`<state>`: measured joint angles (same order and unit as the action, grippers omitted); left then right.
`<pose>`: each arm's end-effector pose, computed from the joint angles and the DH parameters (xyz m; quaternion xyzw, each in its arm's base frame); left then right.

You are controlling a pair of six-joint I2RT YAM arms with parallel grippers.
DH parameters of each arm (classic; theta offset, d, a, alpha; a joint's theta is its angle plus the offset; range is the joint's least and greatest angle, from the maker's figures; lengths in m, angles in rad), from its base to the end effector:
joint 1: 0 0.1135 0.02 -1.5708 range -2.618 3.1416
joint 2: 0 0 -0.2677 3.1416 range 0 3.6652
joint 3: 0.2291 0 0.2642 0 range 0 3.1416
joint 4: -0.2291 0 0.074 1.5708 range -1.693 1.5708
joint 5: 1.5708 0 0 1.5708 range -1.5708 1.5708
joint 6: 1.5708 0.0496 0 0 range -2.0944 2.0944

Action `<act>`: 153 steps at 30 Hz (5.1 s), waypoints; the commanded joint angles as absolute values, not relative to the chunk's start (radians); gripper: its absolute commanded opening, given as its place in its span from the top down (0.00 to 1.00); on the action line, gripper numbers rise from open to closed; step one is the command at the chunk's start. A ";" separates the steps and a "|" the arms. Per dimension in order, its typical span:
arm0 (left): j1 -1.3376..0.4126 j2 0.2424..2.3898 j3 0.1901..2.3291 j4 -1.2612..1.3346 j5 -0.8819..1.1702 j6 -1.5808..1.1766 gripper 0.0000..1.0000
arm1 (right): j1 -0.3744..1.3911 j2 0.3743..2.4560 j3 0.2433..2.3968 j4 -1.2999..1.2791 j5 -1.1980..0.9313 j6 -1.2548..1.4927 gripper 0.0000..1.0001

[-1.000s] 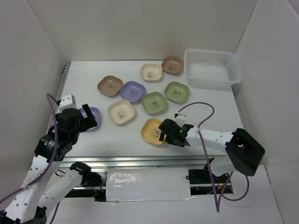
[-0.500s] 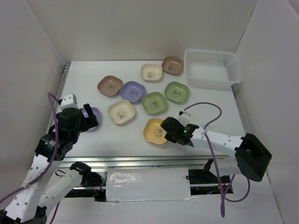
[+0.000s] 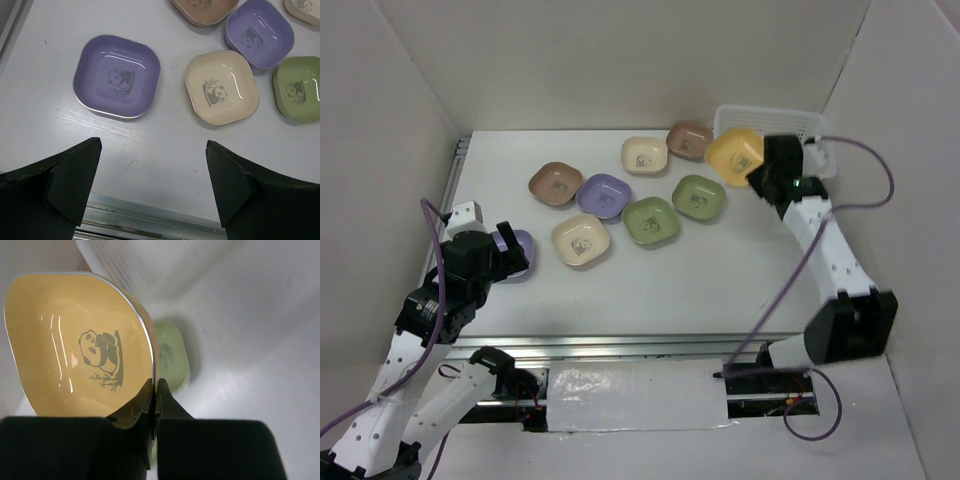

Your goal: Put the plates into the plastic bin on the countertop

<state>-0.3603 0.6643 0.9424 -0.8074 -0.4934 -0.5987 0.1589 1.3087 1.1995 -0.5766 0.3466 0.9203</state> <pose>0.1409 -0.0280 0.3474 -0.2207 0.8208 -0.0346 0.5258 0.3051 0.0318 0.3273 0.3993 0.7990 0.0830 0.4419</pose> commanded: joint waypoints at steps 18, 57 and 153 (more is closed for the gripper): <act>-0.354 0.721 0.940 -0.765 -0.459 -0.560 0.01 | -0.195 2.374 2.275 -0.666 0.072 0.847 0.98; -0.354 0.729 0.936 -0.747 -0.406 -0.534 0.01 | 0.376 1.712 1.218 -0.316 0.054 0.551 0.06; -0.354 0.655 0.966 -0.856 -0.638 -0.673 0.01 | 0.735 1.972 1.607 -0.512 0.097 0.555 0.08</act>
<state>-0.3584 0.6567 0.9298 -0.8543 -0.5854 -0.6407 0.7219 1.9495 1.5036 -0.5026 0.0872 0.5804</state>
